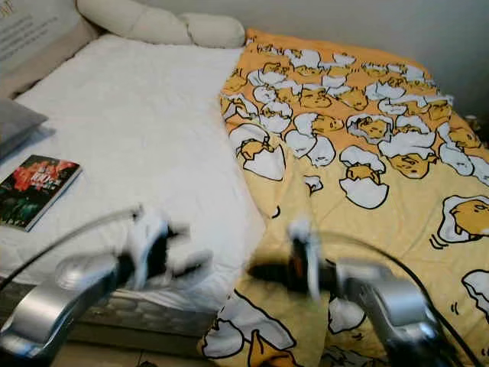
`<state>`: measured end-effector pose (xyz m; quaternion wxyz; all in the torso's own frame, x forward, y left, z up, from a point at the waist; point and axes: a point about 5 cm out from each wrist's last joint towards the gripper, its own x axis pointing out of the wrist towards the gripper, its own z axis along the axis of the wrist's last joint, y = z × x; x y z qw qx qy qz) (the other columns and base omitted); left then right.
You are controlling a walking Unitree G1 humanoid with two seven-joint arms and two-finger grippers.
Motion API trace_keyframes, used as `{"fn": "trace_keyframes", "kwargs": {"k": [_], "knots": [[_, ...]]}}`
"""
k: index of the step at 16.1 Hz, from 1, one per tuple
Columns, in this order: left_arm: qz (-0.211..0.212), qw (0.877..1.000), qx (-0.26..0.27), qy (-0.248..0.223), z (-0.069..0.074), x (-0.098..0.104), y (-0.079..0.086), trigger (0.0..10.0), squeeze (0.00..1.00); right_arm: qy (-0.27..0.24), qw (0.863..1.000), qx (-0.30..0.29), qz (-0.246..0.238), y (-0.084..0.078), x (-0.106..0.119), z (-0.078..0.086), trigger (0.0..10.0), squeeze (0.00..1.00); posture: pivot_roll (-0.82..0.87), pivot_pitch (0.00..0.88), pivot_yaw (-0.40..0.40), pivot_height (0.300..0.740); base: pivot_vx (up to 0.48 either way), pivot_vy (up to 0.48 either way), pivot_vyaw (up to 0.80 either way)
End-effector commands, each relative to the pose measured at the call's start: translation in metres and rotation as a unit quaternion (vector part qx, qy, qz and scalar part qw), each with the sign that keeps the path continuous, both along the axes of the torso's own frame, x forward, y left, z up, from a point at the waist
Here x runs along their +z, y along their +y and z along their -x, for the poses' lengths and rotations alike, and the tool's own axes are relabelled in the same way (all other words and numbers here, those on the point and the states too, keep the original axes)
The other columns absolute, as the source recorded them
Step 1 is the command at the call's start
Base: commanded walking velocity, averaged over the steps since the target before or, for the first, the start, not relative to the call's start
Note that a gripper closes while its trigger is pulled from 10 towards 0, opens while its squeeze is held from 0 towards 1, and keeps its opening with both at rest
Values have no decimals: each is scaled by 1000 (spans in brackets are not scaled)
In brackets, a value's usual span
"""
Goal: Clean up the room
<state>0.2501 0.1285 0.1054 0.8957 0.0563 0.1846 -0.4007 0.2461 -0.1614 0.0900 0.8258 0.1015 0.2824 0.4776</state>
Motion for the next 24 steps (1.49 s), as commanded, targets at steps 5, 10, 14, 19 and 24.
{"fn": "trace_keyframes", "kwargs": {"k": [5, 10, 14, 19, 24], "knots": [[2, 985, 159, -64, -16, 6, 7, 10000, 0, -62, 932, -335, 127, -25, -22, -36, 10000, 0, 0, 0, -58, 740, 0, 0, 0], [-19, 981, 175, -83, -24, 8, 13, 10000, 0, -69, 876, -443, 180, -22, -38, -25, 10000, 0, -3, 0, -18, 740, 0, 0, 0], [-15, 982, 170, -83, -33, 11, 13, 10000, 0, -69, 856, -480, 181, -24, -42, -20, 10000, 0, -37, 0, 43, 740, 0, 0, 0], [-13, 982, 169, -82, -38, 9, 13, 10000, 0, -80, 849, -486, 192, -29, -43, -17, 10000, 0, -43, 0, 47, 740, 0, 0, 0], [-11, 981, 178, -78, -34, 7, 16, 10000, 0, -93, 863, -458, 195, -22, -41, -19, 10000, 0, -28, 0, 27, 740, -113, 0, 0]]}}
